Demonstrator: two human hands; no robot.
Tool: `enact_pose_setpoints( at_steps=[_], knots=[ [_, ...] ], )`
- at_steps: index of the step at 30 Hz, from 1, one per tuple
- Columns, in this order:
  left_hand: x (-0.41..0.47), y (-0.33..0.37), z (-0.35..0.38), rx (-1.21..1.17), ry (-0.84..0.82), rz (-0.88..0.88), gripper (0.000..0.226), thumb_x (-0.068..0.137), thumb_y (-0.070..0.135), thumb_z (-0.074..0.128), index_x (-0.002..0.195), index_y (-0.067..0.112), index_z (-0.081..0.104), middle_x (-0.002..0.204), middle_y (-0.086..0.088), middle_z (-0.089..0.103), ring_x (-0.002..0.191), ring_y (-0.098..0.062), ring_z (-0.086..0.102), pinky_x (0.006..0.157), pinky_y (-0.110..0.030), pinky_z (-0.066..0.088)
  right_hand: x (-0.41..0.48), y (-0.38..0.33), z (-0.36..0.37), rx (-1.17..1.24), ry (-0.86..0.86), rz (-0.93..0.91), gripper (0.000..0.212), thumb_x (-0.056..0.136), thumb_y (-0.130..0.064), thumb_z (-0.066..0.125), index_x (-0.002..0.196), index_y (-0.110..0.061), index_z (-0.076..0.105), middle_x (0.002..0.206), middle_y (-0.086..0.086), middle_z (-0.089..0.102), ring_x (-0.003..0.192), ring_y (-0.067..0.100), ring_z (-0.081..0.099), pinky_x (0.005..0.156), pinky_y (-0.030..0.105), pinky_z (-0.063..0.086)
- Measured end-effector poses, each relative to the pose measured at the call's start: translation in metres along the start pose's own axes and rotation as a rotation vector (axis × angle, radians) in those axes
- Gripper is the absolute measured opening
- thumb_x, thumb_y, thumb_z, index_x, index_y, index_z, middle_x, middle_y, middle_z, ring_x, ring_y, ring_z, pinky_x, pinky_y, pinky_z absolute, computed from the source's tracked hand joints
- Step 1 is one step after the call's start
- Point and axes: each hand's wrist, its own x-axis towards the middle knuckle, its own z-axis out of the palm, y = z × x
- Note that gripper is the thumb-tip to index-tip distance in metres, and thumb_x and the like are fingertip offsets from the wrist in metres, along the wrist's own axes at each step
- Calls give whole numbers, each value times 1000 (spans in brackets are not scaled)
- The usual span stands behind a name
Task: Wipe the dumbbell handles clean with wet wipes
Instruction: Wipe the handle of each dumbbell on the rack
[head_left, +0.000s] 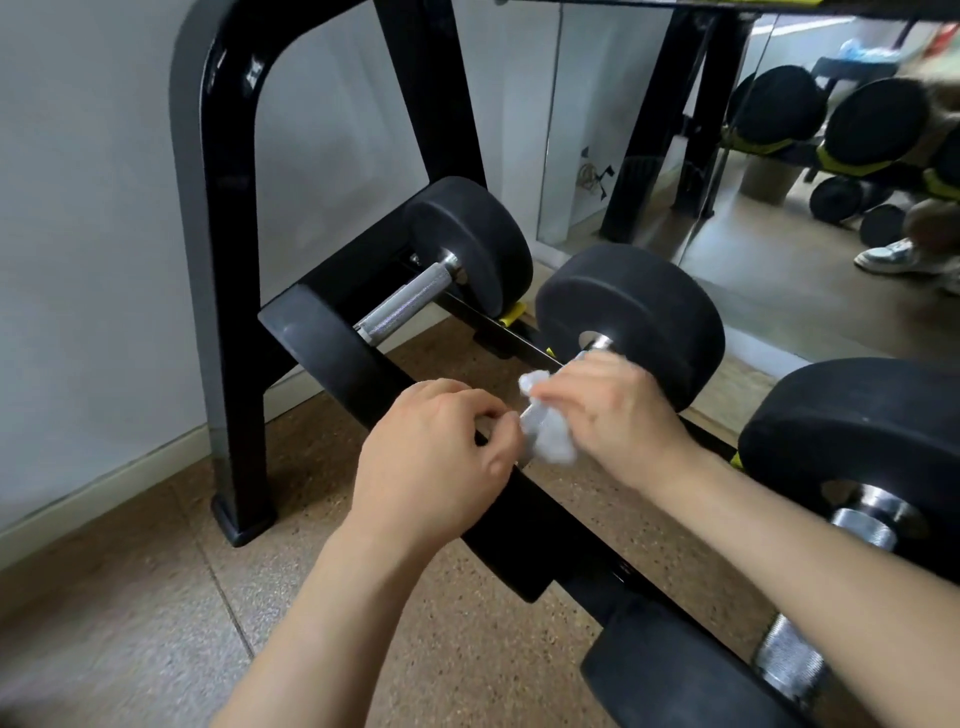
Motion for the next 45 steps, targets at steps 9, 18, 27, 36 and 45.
enact_pose_setpoints(
  at_steps=[9,18,27,36,45],
  knots=[
    [-9,-1,-9,124,-241,-65,129,53,89,52,153,20,7,151,-1,28,139,-18,31,108,-29,32,-10,-5,-1,87,-183,-13,23,85,-10,63,107,-10,72,100,3,65,86,21,60,73,42,54],
    [-11,-5,-6,109,-196,-20,128,51,93,42,151,18,17,145,0,37,133,-18,37,107,-32,38,-4,-28,11,218,-117,28,26,78,-21,52,79,-8,75,73,7,67,70,27,60,64,37,48],
    [-15,-3,-3,35,-119,93,102,67,80,51,150,26,27,156,-1,25,147,-18,12,121,-34,15,-8,-20,6,145,-19,12,24,83,-21,53,76,-8,72,69,6,60,65,26,57,59,36,45],
    [-8,8,-2,-59,22,148,32,80,43,63,110,31,66,111,15,66,110,-7,56,95,-30,45,-9,-13,5,1,4,136,22,85,-22,45,90,-14,65,85,8,54,67,28,57,55,38,50],
    [-1,13,7,-76,163,84,23,76,27,54,89,30,73,98,16,70,97,-11,62,80,-33,52,-22,-20,3,61,-198,15,22,86,-39,41,91,-23,55,87,1,59,77,28,58,67,46,50]
  ],
)
